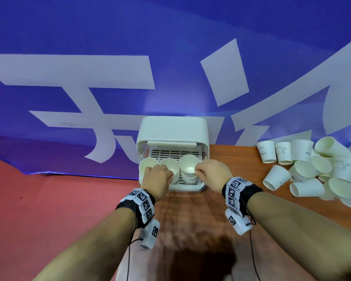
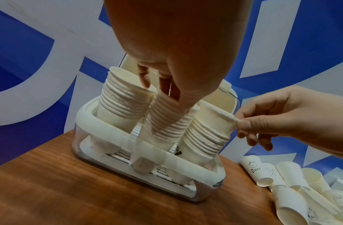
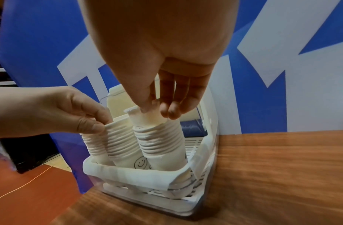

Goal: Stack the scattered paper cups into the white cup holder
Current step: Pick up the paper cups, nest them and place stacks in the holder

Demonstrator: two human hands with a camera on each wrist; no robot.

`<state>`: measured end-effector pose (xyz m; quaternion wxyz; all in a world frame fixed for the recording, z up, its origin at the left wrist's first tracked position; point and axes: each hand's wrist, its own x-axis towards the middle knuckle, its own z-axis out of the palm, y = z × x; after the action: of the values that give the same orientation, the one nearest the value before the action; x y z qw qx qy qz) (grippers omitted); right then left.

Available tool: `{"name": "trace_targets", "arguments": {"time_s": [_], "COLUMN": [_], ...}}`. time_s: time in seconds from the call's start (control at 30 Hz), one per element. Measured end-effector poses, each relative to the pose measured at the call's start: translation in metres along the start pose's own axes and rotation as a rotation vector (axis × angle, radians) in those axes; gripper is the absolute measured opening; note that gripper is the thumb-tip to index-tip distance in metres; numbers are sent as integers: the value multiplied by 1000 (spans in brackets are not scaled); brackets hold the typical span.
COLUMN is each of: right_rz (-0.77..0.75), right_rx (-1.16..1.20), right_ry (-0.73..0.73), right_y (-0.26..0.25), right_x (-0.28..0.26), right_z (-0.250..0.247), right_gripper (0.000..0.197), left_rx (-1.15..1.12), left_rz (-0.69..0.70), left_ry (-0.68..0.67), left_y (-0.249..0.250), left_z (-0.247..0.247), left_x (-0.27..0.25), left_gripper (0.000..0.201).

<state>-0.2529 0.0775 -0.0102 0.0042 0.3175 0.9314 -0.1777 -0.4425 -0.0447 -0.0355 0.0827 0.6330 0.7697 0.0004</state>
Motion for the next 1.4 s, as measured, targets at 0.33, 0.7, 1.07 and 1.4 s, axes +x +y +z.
{"name": "trace_targets", "arguments": {"time_s": [0.33, 0.7, 1.07, 1.4], "right_rz": [51, 112, 73, 30], "right_rx": [56, 6, 42, 75], "right_ry": [-136, -159, -95, -306], "right_y": [7, -1, -17, -13], "right_x": [9, 5, -6, -3], "right_z": [21, 18, 21, 31], "right_gripper": [23, 33, 32, 37], "left_rx": [-69, -225, -247, -353], "left_rz": [-21, -55, -243, -215], "left_ry": [-16, 133, 174, -88], "left_y": [0, -1, -22, -15], "left_z": [13, 8, 4, 23], "left_x": [6, -4, -34, -26], "left_gripper": [24, 20, 23, 44]}}
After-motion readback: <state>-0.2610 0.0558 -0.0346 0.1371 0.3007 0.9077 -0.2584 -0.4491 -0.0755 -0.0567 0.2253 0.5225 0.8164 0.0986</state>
